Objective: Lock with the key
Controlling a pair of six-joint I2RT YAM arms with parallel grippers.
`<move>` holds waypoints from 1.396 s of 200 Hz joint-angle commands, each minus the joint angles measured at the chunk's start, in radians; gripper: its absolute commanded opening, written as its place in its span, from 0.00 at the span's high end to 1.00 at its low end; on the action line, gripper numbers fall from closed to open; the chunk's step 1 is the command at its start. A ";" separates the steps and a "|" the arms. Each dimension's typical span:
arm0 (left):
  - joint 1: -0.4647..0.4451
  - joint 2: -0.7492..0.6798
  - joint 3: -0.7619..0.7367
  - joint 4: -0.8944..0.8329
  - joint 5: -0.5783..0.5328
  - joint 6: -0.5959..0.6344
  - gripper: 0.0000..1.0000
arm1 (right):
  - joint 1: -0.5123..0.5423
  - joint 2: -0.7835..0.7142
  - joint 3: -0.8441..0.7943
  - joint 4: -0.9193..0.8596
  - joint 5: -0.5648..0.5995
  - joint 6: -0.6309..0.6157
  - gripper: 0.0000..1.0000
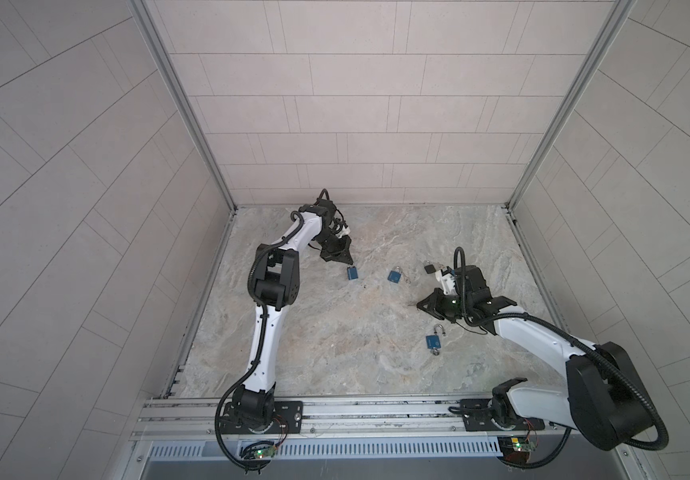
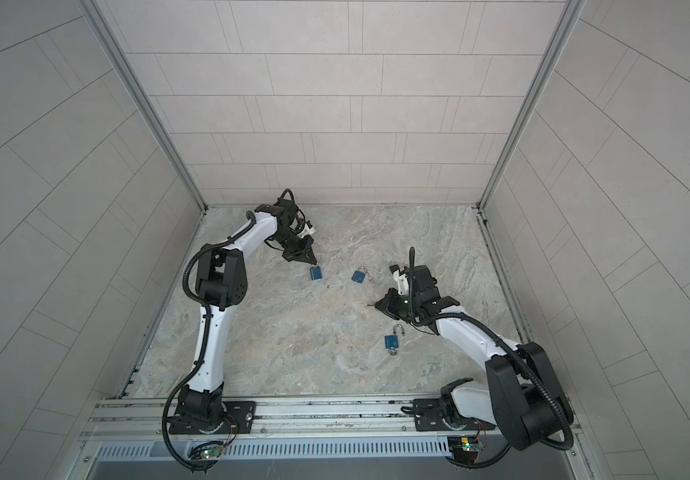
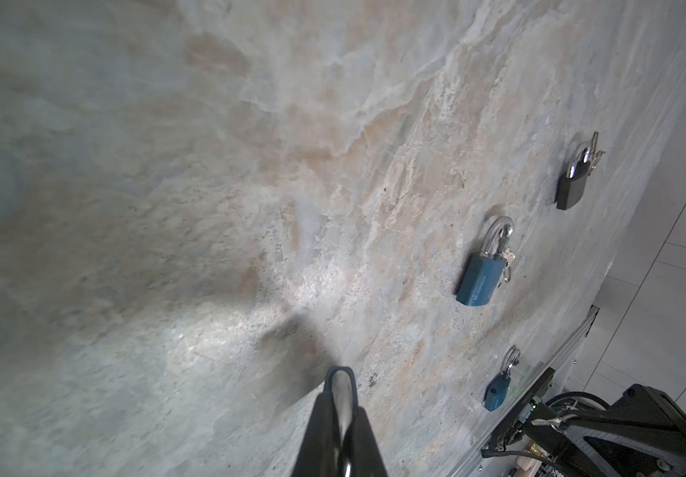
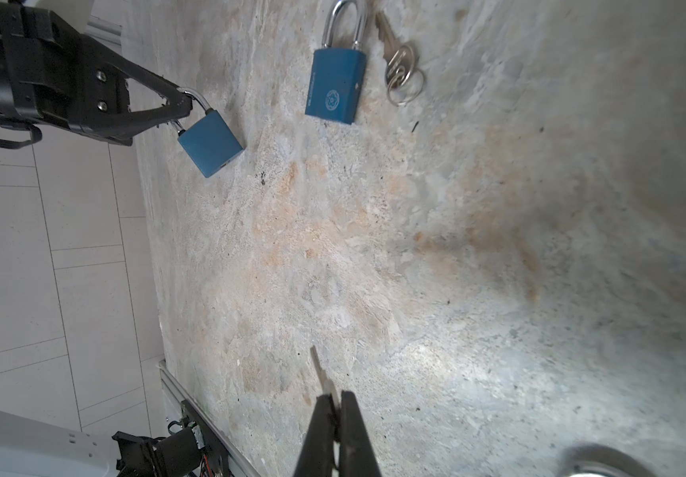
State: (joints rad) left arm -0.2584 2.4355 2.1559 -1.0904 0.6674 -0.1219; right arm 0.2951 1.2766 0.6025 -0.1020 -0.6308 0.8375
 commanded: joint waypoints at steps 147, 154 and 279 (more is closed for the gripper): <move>0.021 0.162 0.248 -0.028 -0.064 -0.111 0.65 | 0.200 0.403 0.415 0.063 0.430 0.101 1.00; 0.028 0.144 0.232 -0.006 -0.060 -0.136 0.63 | 0.205 0.442 0.452 0.064 0.432 0.103 1.00; 0.045 -0.772 -0.805 0.503 -0.201 -0.396 0.50 | 0.277 0.857 0.928 -0.098 0.549 0.109 1.00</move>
State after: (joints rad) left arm -0.2142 1.7767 1.5494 -0.7174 0.5026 -0.4244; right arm 0.5613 2.0918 1.4887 -0.1429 -0.1261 0.9325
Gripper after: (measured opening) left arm 0.497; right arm 0.055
